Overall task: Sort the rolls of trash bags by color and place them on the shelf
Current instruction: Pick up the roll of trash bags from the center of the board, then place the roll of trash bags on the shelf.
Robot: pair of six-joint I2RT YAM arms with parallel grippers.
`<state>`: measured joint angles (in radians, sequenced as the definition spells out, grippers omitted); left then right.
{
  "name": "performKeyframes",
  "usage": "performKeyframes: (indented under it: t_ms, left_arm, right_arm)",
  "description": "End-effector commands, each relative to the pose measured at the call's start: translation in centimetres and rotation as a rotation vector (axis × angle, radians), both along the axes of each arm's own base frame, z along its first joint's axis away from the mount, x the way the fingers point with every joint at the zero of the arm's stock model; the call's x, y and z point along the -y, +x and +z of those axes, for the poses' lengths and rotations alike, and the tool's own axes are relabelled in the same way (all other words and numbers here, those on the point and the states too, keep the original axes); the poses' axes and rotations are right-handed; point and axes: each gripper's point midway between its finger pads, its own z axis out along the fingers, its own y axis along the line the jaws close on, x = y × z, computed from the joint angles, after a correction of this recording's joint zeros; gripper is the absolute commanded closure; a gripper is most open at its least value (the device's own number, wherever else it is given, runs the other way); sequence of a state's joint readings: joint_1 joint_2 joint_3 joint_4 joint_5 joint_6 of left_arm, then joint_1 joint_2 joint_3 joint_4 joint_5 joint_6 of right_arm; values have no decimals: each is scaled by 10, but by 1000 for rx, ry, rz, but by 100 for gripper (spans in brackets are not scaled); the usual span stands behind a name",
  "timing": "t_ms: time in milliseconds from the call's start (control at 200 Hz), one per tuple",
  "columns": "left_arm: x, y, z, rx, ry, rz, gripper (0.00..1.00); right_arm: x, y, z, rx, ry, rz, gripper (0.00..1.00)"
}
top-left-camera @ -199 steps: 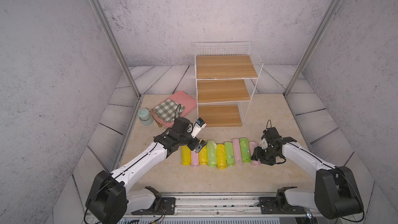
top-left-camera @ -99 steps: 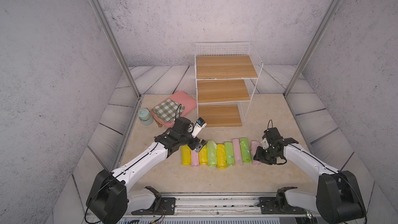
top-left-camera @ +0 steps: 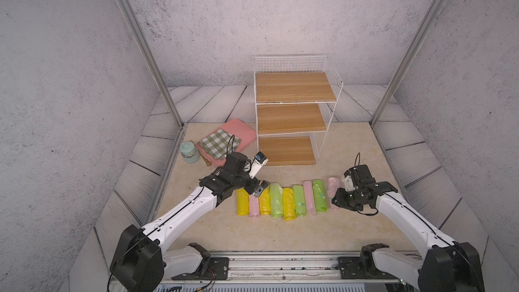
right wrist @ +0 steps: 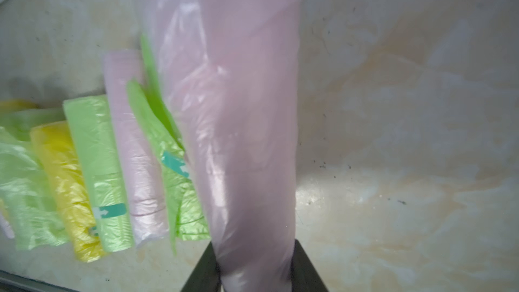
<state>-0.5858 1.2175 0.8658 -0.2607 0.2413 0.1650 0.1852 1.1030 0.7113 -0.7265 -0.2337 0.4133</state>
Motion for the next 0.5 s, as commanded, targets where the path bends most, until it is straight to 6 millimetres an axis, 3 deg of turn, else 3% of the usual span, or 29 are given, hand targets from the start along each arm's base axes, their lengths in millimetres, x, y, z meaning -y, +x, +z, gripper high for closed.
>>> performKeyframes:
  t_ms: [0,280,495]
  left_arm:
    - [-1,5,24,53,-13,16,3]
    - [-7,16,60,149,-31,67,3]
    - [-13,19,73,175,-12,81,3]
  right_arm:
    - [-11,19,41,150,39,74,100]
    - [-39,47,106,322,165,179,100]
    - [-62,71,145,419,290,219,100]
